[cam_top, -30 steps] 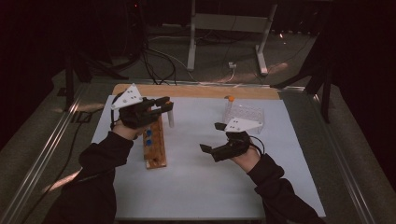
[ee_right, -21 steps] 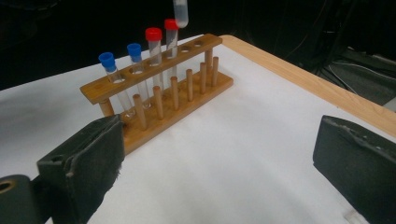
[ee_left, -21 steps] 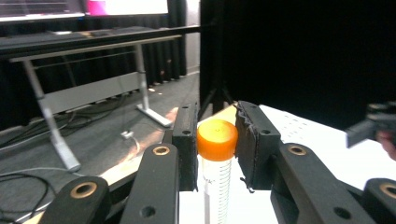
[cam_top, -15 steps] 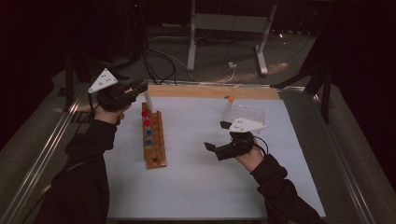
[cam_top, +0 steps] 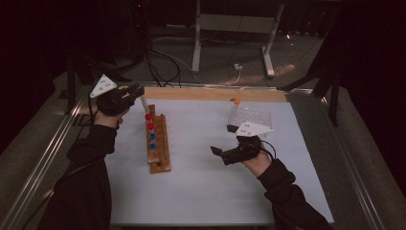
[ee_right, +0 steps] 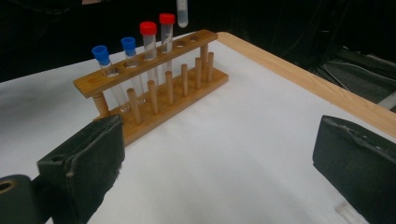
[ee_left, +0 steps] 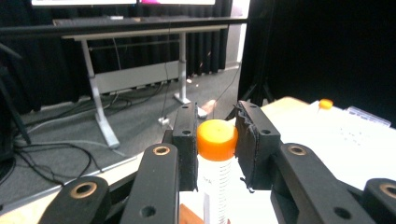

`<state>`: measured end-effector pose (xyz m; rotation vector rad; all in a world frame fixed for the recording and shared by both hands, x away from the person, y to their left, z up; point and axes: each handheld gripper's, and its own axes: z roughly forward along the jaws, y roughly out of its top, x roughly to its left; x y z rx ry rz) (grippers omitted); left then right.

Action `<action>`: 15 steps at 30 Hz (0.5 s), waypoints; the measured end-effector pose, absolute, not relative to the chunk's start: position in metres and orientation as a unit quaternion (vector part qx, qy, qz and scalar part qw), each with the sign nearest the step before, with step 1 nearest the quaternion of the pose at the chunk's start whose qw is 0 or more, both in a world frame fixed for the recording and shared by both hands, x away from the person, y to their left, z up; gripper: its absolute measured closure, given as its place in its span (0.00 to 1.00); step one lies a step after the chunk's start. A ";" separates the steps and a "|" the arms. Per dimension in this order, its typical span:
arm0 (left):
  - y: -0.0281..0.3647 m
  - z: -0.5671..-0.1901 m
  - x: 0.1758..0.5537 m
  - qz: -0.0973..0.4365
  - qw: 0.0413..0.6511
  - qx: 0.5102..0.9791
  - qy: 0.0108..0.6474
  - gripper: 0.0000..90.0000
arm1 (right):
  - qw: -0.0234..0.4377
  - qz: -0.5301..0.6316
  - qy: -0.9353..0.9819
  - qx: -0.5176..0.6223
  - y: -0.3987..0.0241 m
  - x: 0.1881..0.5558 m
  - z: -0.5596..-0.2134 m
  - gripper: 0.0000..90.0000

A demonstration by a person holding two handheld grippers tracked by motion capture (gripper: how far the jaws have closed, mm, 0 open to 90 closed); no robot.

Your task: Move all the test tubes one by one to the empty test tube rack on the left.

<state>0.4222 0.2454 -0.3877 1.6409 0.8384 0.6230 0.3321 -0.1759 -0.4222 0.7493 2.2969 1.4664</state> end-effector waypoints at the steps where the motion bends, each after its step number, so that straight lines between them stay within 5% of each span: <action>1: 0.246 -0.390 0.422 0.259 0.566 0.695 0.359 0.80 | 0.157 0.513 0.802 0.262 -0.176 0.332 -0.422 0.03; 15: 0.238 -0.425 0.418 0.230 0.556 0.712 0.361 0.80 | 0.156 0.511 0.802 0.266 -0.179 0.332 -0.423 0.03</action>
